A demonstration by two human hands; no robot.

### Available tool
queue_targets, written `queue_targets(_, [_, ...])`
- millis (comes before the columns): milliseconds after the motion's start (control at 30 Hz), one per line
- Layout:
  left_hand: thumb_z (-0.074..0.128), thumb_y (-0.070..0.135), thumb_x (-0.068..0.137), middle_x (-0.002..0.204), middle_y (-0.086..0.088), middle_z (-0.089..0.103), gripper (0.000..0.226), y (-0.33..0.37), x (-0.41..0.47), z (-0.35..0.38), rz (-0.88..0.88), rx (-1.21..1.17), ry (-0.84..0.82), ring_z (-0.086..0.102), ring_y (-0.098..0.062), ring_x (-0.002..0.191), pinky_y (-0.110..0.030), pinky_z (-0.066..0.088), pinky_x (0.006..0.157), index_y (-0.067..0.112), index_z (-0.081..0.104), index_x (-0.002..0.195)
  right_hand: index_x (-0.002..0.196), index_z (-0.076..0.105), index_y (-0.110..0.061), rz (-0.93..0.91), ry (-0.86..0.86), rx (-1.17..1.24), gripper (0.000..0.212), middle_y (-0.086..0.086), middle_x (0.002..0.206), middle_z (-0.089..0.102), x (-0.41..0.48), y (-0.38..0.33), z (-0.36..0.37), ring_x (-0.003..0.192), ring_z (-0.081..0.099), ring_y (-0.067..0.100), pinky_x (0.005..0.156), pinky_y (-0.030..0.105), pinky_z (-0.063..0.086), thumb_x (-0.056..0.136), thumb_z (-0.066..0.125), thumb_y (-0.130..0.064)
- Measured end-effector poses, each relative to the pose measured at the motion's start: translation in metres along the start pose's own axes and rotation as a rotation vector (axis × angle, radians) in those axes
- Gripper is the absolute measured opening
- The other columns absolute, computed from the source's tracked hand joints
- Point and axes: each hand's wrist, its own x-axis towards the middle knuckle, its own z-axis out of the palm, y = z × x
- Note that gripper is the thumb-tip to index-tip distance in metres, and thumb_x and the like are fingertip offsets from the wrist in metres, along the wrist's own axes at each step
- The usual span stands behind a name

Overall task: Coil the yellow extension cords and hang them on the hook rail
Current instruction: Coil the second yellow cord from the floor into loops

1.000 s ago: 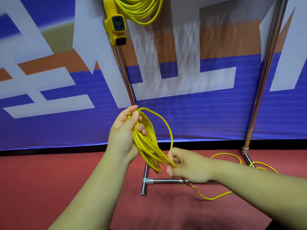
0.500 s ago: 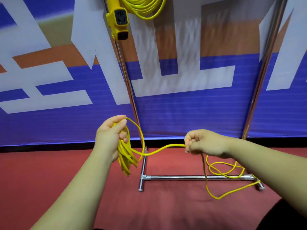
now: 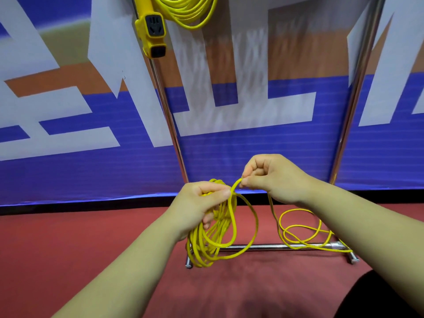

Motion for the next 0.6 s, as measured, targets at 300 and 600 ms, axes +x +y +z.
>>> queue_targets(300, [0.062, 0.019, 0.099, 0.070, -0.009, 0.050, 0.020, 0.007, 0.006, 0.012, -0.019, 0.043, -0.108, 0.037, -0.013, 0.041, -0.024, 0.039, 0.041, 0.018, 0.067, 0.079, 0.087, 0.055, -0.010, -0.038, -0.065, -0.002, 0.018, 0.020, 0.078, 0.070, -0.001, 0.008, -0.020, 0.073, 0.064, 0.016, 0.074, 0.031, 0.048, 0.089, 0.072, -0.010])
queue_targets(600, [0.051, 0.020, 0.104, 0.067, 0.003, 0.049, 0.019, 0.030, 0.015, -0.050, 0.117, -0.482, 0.393, 0.036, -0.004, 0.039, -0.017, 0.037, 0.037, 0.016, 0.056, 0.086, 0.085, 0.052, -0.011, 0.197, -0.183, -0.093, 0.017, 0.009, 0.080, 0.072, -0.007, 0.056, -0.044, 0.075, 0.065, 0.023, 0.073, 0.038, 0.050, 0.091, 0.060, 0.004])
